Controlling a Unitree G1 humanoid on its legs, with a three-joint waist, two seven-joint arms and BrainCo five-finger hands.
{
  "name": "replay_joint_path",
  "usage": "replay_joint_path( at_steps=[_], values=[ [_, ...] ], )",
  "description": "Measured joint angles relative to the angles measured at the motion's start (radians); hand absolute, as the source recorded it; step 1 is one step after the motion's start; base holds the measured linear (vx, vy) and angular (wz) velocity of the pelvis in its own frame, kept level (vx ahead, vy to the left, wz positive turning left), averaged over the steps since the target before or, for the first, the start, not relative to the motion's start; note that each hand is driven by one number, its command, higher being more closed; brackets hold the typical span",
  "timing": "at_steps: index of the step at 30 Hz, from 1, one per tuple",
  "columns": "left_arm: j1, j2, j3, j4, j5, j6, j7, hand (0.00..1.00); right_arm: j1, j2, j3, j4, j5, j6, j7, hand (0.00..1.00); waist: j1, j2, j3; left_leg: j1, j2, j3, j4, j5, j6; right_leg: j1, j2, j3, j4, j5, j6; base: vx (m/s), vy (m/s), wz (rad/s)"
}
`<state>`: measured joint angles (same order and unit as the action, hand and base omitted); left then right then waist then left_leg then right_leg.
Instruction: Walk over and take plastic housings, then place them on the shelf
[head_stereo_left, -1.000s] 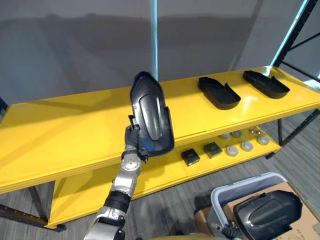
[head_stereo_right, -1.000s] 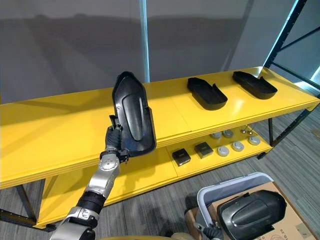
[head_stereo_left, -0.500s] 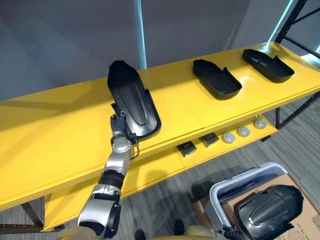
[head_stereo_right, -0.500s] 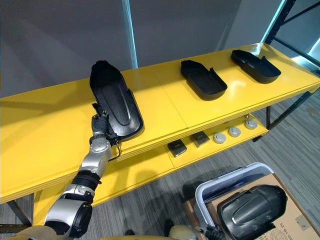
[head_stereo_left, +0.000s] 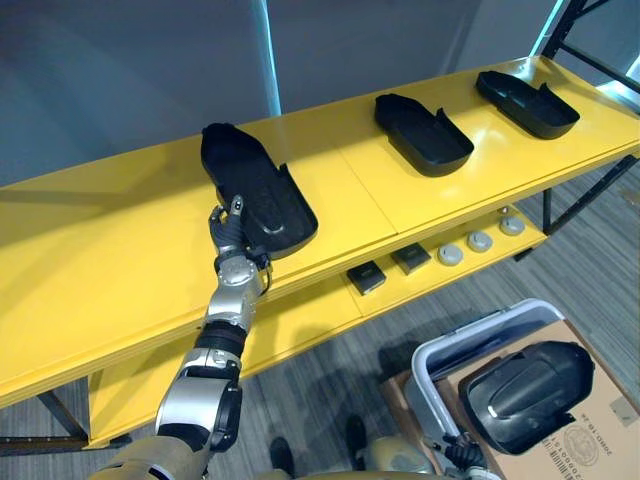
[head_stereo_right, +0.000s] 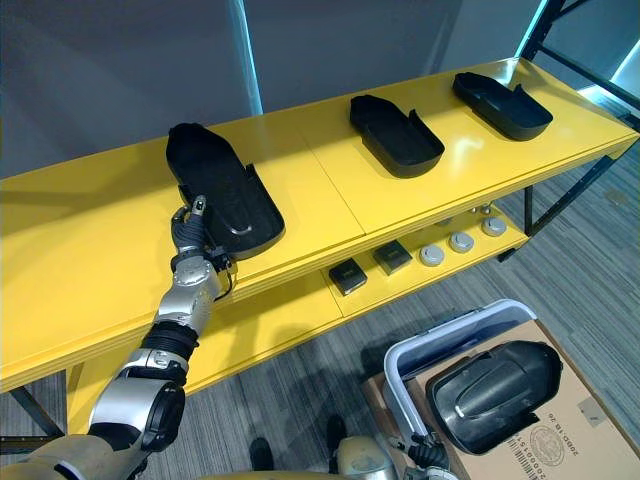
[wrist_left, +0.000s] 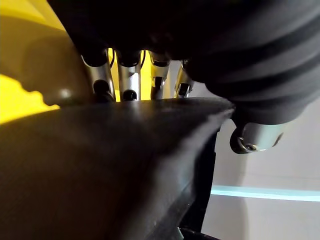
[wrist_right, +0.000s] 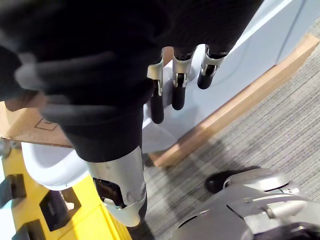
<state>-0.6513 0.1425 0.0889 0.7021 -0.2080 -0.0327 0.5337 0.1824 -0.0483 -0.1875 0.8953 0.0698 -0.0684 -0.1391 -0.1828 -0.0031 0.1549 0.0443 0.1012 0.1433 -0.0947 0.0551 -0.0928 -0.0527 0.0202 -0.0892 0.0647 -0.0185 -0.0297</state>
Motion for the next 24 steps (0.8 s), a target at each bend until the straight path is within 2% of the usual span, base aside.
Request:
replay_joint_path(
  at_steps=[7, 19, 24],
  values=[
    [0.001, 0.0, 0.001, -0.03, 0.005, 0.004, 0.02, 0.0, 0.0, -0.001, 0.0, 0.0, 0.0, 0.0, -0.013, 0.0, -0.001, 0.005, 0.003, 0.007, -0.008, -0.006, 0.0, 0.001, 0.0, 0.014, -0.002, -0.006, -0.006, 0.0, 0.0, 0.0, 0.009, 0.03],
    [0.006, 0.002, 0.001, -0.187, 0.212, 0.007, 0.036, 0.0, 0.0, -0.014, 0.0, 0.001, 0.0, -0.001, -0.01, 0.0, 0.003, 0.02, 0.012, 0.009, -0.01, -0.031, 0.0, 0.007, 0.003, 0.039, -0.003, -0.025, -0.033, 0.013, 0.002, -0.02, 0.004, 0.05],
    [0.04, -0.001, -0.004, -0.259, 0.235, 0.008, 0.038, 0.0, 0.0, -0.015, 0.0, 0.003, 0.0, 0.0, -0.011, 0.0, 0.001, 0.022, 0.013, 0.019, -0.01, -0.033, -0.001, 0.007, 0.003, 0.053, -0.004, -0.032, -0.041, 0.013, 0.002, 0.0, 0.0, 0.01]
  ],
)
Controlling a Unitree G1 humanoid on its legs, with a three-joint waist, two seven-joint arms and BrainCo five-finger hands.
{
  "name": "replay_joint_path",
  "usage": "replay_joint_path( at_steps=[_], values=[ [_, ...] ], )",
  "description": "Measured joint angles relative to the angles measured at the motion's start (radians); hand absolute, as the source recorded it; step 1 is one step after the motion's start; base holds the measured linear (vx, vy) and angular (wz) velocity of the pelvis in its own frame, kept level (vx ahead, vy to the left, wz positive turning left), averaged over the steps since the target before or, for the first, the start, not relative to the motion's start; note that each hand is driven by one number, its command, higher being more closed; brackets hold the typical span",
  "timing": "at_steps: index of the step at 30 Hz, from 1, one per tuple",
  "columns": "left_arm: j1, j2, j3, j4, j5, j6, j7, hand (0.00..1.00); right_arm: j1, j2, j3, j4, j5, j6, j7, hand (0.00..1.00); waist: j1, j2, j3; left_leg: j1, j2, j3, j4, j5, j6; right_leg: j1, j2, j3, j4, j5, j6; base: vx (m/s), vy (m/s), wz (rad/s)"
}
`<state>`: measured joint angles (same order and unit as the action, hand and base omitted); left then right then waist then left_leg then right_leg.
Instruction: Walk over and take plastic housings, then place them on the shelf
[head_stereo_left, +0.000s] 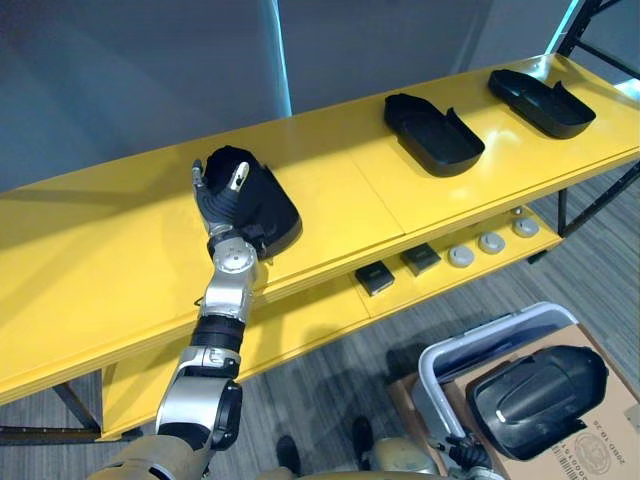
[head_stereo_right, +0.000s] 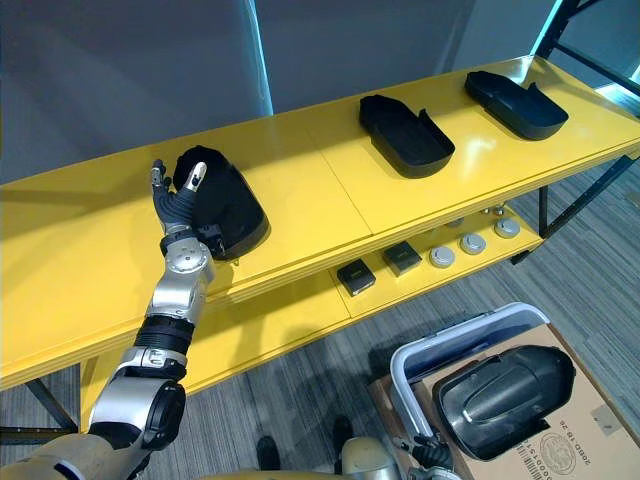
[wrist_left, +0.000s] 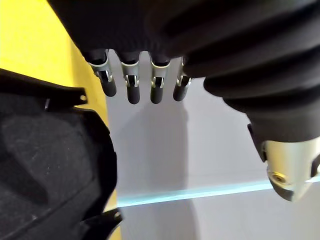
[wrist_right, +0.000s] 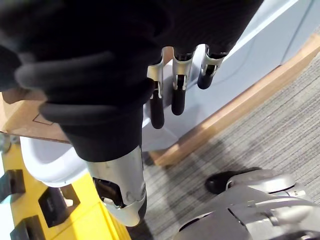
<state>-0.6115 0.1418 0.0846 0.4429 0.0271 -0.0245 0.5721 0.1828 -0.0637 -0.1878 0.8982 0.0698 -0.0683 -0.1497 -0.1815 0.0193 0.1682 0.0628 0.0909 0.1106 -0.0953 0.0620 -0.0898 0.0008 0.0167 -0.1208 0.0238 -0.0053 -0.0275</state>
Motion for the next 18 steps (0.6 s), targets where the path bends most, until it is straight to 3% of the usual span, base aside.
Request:
replay_joint_path(
  at_steps=[7, 8, 13, 18],
  values=[
    [0.246, -0.027, -0.128, -0.364, 0.172, -0.003, -0.003, 0.0, 0.0, -0.001, -0.002, 0.028, 0.001, -0.002, -0.001, 0.0, 0.008, 0.001, 0.0, 0.001, 0.0, -0.012, 0.0, 0.0, 0.0, 0.014, 0.0, -0.012, -0.011, 0.0, 0.0, 0.01, -0.001, 0.06],
    [0.299, -0.035, -0.163, -0.4, 0.198, -0.004, -0.006, 1.0, 0.0, 0.0, -0.003, 0.029, 0.001, -0.003, -0.001, 0.0, 0.009, 0.002, 0.0, 0.001, 0.0, -0.012, 0.0, 0.0, 0.0, 0.014, 0.0, -0.012, -0.011, 0.0, 0.0, 0.0, 0.0, 0.0],
    [0.455, -0.043, -0.313, -0.437, 0.324, -0.026, -0.081, 1.0, 0.001, -0.003, -0.003, 0.042, 0.0, -0.005, 0.0, 0.0, 0.032, 0.005, -0.002, -0.001, 0.002, -0.007, -0.002, 0.0, 0.0, 0.013, 0.002, -0.009, -0.018, 0.001, 0.003, -0.03, 0.003, -0.02],
    [0.499, -0.043, -0.332, -0.436, 0.386, -0.041, -0.146, 1.0, 0.0, -0.005, -0.003, 0.053, 0.0, -0.012, 0.001, 0.0, 0.033, 0.007, -0.004, -0.015, 0.009, -0.006, -0.006, -0.001, -0.001, 0.007, 0.006, -0.013, -0.03, 0.003, 0.01, -0.02, -0.006, 0.02]
  ],
)
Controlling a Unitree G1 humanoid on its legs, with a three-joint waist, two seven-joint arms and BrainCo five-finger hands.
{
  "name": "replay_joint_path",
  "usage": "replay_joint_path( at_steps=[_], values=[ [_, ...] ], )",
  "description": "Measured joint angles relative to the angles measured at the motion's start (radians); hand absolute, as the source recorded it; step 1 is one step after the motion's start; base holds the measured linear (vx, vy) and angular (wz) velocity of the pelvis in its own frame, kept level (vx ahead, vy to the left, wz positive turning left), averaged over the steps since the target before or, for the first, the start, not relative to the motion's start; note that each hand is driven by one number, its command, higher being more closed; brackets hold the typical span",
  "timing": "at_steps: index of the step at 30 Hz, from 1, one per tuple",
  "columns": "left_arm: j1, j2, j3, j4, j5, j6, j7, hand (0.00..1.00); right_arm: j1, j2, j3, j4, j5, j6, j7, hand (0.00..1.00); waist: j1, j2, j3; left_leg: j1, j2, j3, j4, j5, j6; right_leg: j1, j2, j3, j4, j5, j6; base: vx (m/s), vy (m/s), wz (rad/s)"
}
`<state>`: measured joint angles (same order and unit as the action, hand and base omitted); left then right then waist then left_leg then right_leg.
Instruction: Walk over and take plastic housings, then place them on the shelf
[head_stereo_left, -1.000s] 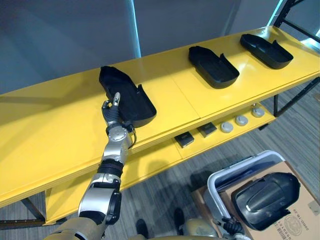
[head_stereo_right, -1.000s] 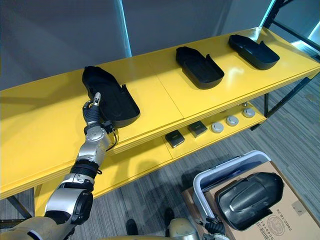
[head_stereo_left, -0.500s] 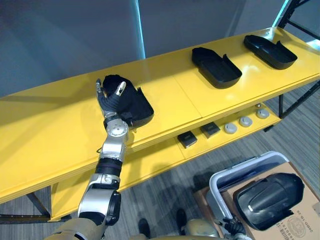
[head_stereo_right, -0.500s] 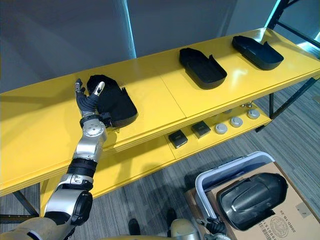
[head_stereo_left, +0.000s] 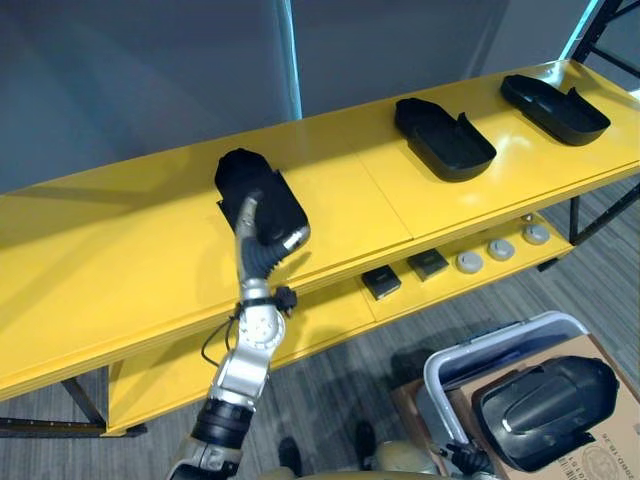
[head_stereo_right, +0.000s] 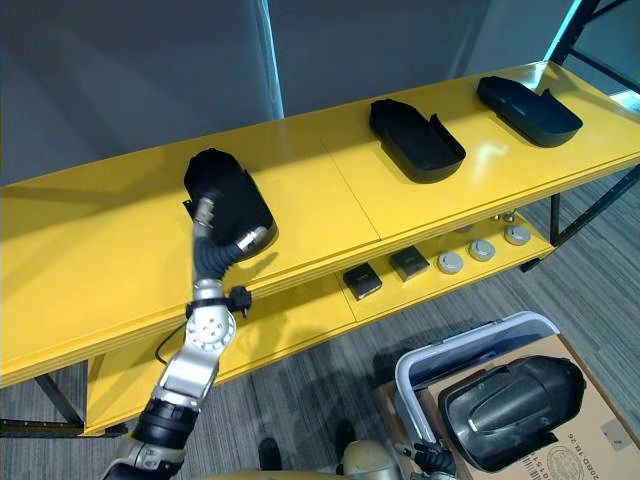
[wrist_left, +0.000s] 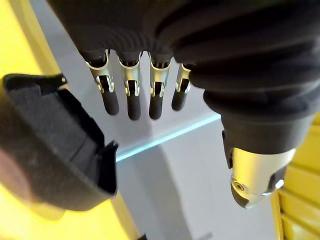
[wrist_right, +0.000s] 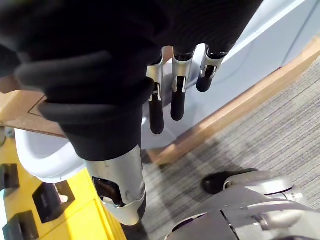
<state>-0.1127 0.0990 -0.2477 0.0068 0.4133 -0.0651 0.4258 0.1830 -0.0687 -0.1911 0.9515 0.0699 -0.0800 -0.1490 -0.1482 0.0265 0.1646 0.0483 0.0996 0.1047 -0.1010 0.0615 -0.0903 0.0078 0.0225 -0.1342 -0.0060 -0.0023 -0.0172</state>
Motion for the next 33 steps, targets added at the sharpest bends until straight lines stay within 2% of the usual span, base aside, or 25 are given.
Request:
replay_joint_path(
  at_steps=[5, 12, 18, 27, 33],
  values=[
    [0.011, 0.001, -0.025, 0.036, 0.021, -0.009, -0.035, 1.0, -0.001, -0.001, 0.0, 0.006, -0.001, 0.0, -0.001, 0.0, 0.0, 0.001, -0.004, -0.006, 0.002, -0.003, 0.001, 0.0, -0.001, -0.001, 0.0, 0.0, -0.013, 0.0, 0.001, 0.01, 0.0, 0.0],
    [-0.019, 0.005, -0.023, 0.122, 0.031, -0.003, -0.034, 1.0, 0.001, -0.002, -0.006, 0.016, -0.001, 0.002, -0.002, 0.0, -0.001, 0.004, -0.026, -0.019, 0.001, -0.003, 0.006, -0.001, -0.001, -0.011, 0.002, 0.0, -0.017, 0.004, -0.003, 0.05, 0.003, -0.01],
    [-0.101, 0.022, 0.007, 0.183, 0.032, 0.018, -0.03, 1.0, 0.0, -0.003, -0.008, 0.016, -0.002, 0.003, -0.001, 0.0, -0.003, 0.005, -0.026, -0.019, 0.001, 0.007, 0.006, -0.001, -0.001, -0.009, 0.008, 0.006, -0.028, 0.017, -0.008, -0.02, 0.006, -0.03],
    [-0.108, 0.023, 0.054, 0.209, 0.031, 0.04, -0.011, 1.0, -0.002, -0.002, -0.009, 0.014, -0.001, 0.001, -0.001, 0.0, -0.005, 0.006, -0.026, -0.027, 0.002, 0.009, 0.0, -0.001, -0.001, -0.012, 0.011, 0.016, -0.055, 0.029, -0.002, -0.03, 0.007, -0.04],
    [-0.142, 0.024, 0.096, 0.287, 0.03, 0.061, -0.01, 1.0, -0.001, 0.002, -0.027, 0.014, -0.002, 0.002, -0.001, 0.0, -0.006, 0.005, -0.026, -0.035, 0.002, 0.009, 0.0, -0.001, -0.001, -0.013, 0.009, 0.01, -0.064, 0.03, -0.002, 0.01, 0.005, 0.02]
  ],
)
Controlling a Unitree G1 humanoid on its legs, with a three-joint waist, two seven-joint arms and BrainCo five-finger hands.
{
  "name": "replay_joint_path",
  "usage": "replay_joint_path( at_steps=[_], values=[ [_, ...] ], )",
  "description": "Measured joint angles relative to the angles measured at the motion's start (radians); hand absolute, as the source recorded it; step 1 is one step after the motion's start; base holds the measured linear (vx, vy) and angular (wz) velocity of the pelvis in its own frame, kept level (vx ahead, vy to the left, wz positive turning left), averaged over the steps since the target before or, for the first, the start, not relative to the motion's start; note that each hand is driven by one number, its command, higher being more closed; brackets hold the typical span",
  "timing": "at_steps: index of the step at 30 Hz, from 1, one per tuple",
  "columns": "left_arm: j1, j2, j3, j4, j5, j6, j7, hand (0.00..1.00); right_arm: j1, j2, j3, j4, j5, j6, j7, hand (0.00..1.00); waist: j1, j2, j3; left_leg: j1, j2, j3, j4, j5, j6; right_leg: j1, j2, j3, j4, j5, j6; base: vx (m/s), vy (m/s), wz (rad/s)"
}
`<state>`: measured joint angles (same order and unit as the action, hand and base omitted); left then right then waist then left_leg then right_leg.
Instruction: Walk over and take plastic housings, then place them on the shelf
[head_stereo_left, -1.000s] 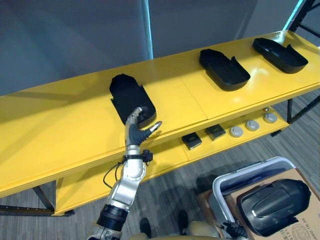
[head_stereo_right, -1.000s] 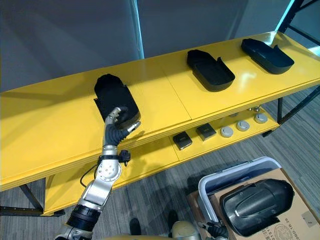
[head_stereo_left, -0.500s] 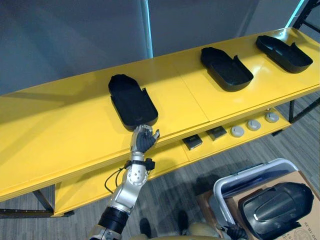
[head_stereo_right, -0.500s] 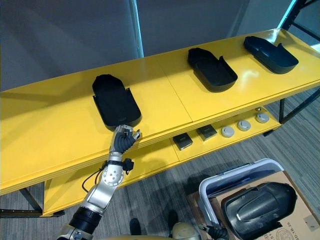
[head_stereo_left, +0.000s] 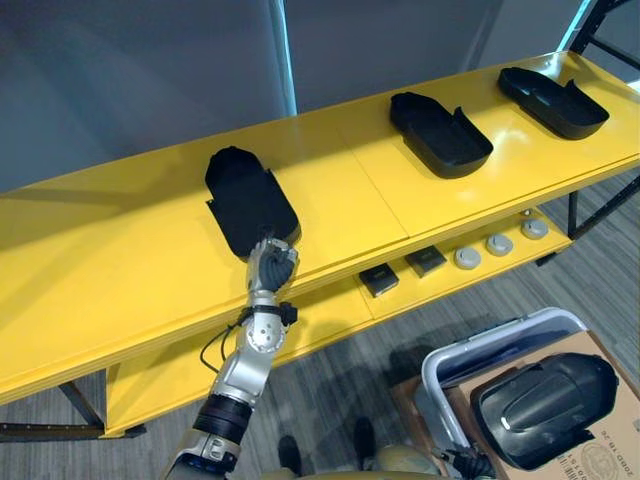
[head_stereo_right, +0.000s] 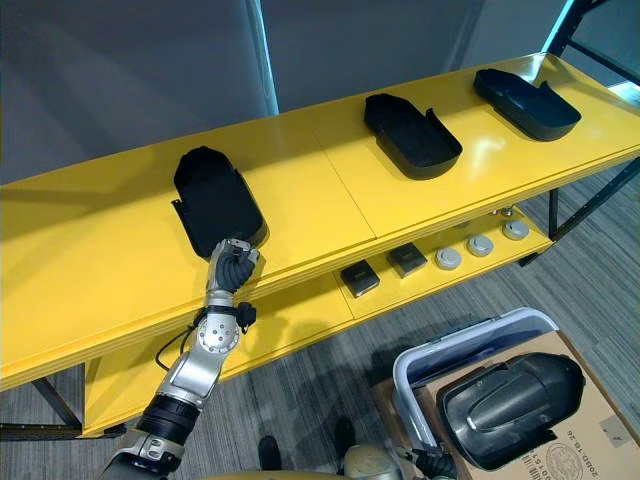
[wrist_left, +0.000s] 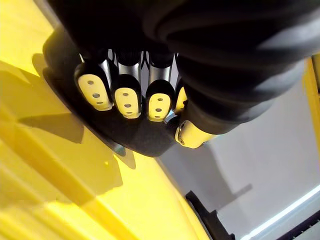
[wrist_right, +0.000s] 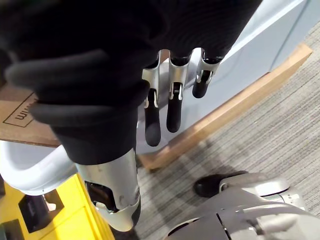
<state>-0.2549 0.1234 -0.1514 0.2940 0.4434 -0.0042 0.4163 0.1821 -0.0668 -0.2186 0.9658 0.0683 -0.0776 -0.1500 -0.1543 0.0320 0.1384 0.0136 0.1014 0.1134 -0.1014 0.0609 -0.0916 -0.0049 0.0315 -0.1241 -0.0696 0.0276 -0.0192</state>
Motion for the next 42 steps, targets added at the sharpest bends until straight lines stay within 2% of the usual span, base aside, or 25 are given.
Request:
replay_joint_path(
  at_steps=[9, 17, 21, 27, 29, 32, 33, 34, 35, 37, 38, 39, 40, 42],
  values=[
    [-0.083, 0.022, 0.01, 0.043, 0.0, 0.02, 0.001, 1.0, -0.001, 0.0, 0.0, 0.0, 0.0, 0.007, 0.001, 0.0, -0.001, -0.001, 0.001, -0.003, 0.0, 0.001, 0.003, -0.002, -0.003, -0.001, 0.001, 0.0, -0.003, 0.005, -0.007, 0.02, 0.009, 0.01],
    [-0.088, 0.022, 0.016, 0.05, 0.0, 0.02, 0.002, 1.0, -0.004, 0.0, 0.0, 0.0, 0.0, 0.007, 0.001, 0.0, -0.006, -0.001, 0.002, -0.005, 0.0, -0.002, -0.001, -0.002, -0.003, -0.003, 0.001, -0.003, -0.003, 0.001, -0.002, 0.0, 0.003, 0.0],
    [-0.062, 0.021, -0.018, -0.133, 0.0, 0.017, 0.002, 1.0, -0.004, 0.0, -0.003, 0.001, 0.001, 0.007, 0.0, 0.0, 0.001, -0.002, 0.005, -0.01, 0.0, -0.011, -0.001, -0.002, -0.003, -0.002, -0.001, -0.011, -0.003, 0.002, -0.004, 0.0, 0.009, 0.06],
    [0.031, 0.019, -0.02, -0.478, 0.0, -0.063, 0.008, 1.0, -0.006, -0.005, -0.011, 0.018, 0.001, 0.007, 0.0, 0.0, 0.007, -0.001, 0.005, -0.009, -0.003, -0.025, 0.005, -0.004, -0.005, 0.001, -0.003, -0.017, 0.003, -0.007, 0.0, 0.0, 0.007, 0.05],
    [0.073, 0.019, 0.021, -0.558, -0.001, -0.091, 0.021, 1.0, -0.009, -0.008, -0.011, 0.032, 0.001, 0.006, 0.0, 0.0, 0.01, -0.001, 0.005, -0.004, -0.004, -0.03, 0.005, -0.004, -0.005, 0.002, -0.004, -0.022, 0.017, -0.017, -0.004, 0.01, 0.025, 0.09],
    [0.131, 0.018, 0.191, -0.647, -0.015, -0.125, 0.062, 1.0, -0.004, -0.013, -0.012, 0.047, 0.001, 0.009, 0.0, 0.0, 0.03, 0.002, 0.006, 0.004, -0.002, -0.043, 0.006, -0.004, -0.005, 0.003, -0.004, -0.037, 0.054, -0.042, -0.008, -0.01, 0.004, 0.16],
    [0.155, 0.017, 0.29, -0.664, -0.029, -0.133, 0.089, 1.0, -0.002, -0.016, -0.012, 0.056, 0.001, 0.01, 0.0, 0.0, 0.036, 0.003, 0.006, 0.007, -0.001, -0.056, 0.006, -0.004, -0.005, 0.003, -0.004, -0.046, 0.068, -0.054, -0.009, -0.02, -0.003, 0.21],
    [0.17, 0.017, 0.341, -0.667, -0.047, -0.137, 0.106, 1.0, -0.002, -0.017, -0.013, 0.063, 0.001, 0.01, 0.001, 0.0, 0.038, 0.003, 0.006, 0.009, -0.001, -0.061, 0.006, -0.004, -0.005, 0.004, -0.004, -0.052, 0.075, -0.06, -0.007, -0.01, -0.008, 0.25],
    [0.223, 0.007, 0.476, -0.664, -0.097, -0.137, 0.153, 1.0, 0.005, -0.018, -0.019, 0.075, 0.002, 0.012, 0.001, 0.0, 0.065, 0.002, 0.006, 0.016, 0.0, -0.068, 0.006, -0.004, -0.005, 0.004, -0.005, -0.059, 0.096, -0.074, -0.011, 0.0, -0.007, 0.2],
    [0.262, -0.009, 0.539, -0.657, -0.134, -0.137, 0.182, 1.0, 0.005, -0.019, -0.022, 0.081, 0.002, 0.016, 0.0, 0.0, 0.075, 0.002, 0.006, 0.014, -0.001, -0.082, 0.006, -0.004, -0.005, 0.005, -0.007, -0.069, 0.108, -0.083, -0.011, -0.01, -0.006, 0.23],
    [0.332, -0.033, 0.604, -0.625, -0.19, -0.137, 0.209, 1.0, 0.013, -0.018, -0.023, 0.082, 0.002, 0.02, -0.001, 0.0, 0.093, 0.0, 0.004, 0.014, -0.002, -0.086, 0.005, -0.004, -0.005, 0.006, -0.011, -0.08, 0.128, -0.099, -0.01, -0.02, 0.001, 0.22],
    [0.345, -0.035, 0.613, -0.617, -0.202, -0.137, 0.213, 1.0, 0.013, -0.018, -0.025, 0.082, 0.002, 0.02, -0.001, 0.0, 0.096, 0.0, 0.004, 0.014, -0.002, -0.086, 0.005, -0.004, -0.005, 0.007, -0.011, -0.083, 0.131, -0.102, -0.011, -0.01, 0.006, 0.25],
    [0.393, -0.045, 0.633, -0.567, -0.236, -0.134, 0.221, 1.0, 0.013, -0.013, -0.041, 0.082, 0.002, 0.023, -0.001, 0.0, 0.111, -0.001, 0.003, 0.017, -0.003, -0.09, 0.005, -0.004, -0.005, 0.006, -0.015, -0.091, 0.146, -0.114, -0.008, 0.0, 0.003, 0.15],
    [0.464, -0.059, 0.644, -0.469, -0.257, -0.108, 0.218, 1.0, 0.014, -0.004, -0.038, 0.072, 0.002, 0.023, -0.001, 0.0, 0.125, -0.011, -0.003, 0.019, -0.002, -0.09, 0.005, -0.007, -0.001, 0.003, -0.017, -0.094, 0.161, -0.123, -0.008, 0.0, 0.003, 0.07]
  ],
)
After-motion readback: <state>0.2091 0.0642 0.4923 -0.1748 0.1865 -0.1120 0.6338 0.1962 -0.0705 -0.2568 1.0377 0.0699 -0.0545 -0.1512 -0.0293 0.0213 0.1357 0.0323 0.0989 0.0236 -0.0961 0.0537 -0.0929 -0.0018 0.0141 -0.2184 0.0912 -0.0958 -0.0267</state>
